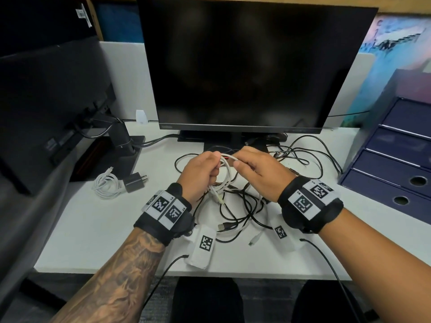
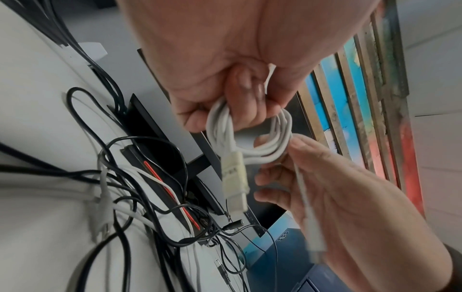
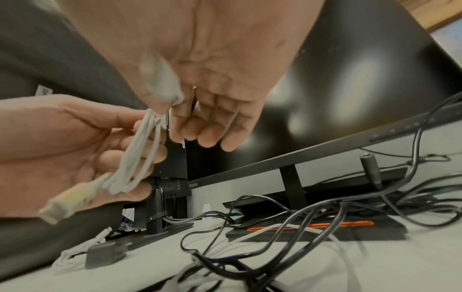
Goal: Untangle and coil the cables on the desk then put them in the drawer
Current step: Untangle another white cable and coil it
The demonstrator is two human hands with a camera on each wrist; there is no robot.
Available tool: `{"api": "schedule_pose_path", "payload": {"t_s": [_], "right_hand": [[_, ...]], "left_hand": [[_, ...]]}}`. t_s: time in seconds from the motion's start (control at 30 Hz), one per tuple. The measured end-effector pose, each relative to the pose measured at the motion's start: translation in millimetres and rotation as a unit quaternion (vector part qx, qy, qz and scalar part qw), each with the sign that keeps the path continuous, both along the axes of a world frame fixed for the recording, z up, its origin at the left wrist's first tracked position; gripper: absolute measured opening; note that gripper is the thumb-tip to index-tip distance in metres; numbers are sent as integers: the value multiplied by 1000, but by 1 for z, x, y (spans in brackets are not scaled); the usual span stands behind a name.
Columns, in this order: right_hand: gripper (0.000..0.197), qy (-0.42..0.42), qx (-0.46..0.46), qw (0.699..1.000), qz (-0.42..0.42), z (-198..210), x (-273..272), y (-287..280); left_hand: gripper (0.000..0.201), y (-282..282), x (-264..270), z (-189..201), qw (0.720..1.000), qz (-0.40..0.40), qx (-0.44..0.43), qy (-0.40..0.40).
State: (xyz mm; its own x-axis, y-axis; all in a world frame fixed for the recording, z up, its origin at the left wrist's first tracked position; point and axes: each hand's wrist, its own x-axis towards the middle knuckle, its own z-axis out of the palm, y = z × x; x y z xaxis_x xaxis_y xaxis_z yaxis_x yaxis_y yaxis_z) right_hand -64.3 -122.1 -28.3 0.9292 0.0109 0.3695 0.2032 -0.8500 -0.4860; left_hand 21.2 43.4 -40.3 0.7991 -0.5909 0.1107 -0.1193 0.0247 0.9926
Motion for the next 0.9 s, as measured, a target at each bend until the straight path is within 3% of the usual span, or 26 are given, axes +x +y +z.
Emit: {"api": "schedule_pose_path", "payload": {"t_s": [0.13,0.2,0.4,0.57,0.9], "right_hand": [[26,16,-86,995,-49,1,-3,0],[29,22,-76,995,-66,3,-4,0],[9,46,111,989,-91,-2,-3,3],[16,33,312,946,-77,-1,-3,6],[15,80,414,906,-35,0,-1,11]], "left_hand": [[35,1,2,2,1000,6,-8,6],[35,1,2,3,1000,9,-15,12],[34,0,1,3,998,-6,-52,46],[33,1,3,4,992,-10,-92,85],[34,2,5,0,994,-10,-78,79]]}}
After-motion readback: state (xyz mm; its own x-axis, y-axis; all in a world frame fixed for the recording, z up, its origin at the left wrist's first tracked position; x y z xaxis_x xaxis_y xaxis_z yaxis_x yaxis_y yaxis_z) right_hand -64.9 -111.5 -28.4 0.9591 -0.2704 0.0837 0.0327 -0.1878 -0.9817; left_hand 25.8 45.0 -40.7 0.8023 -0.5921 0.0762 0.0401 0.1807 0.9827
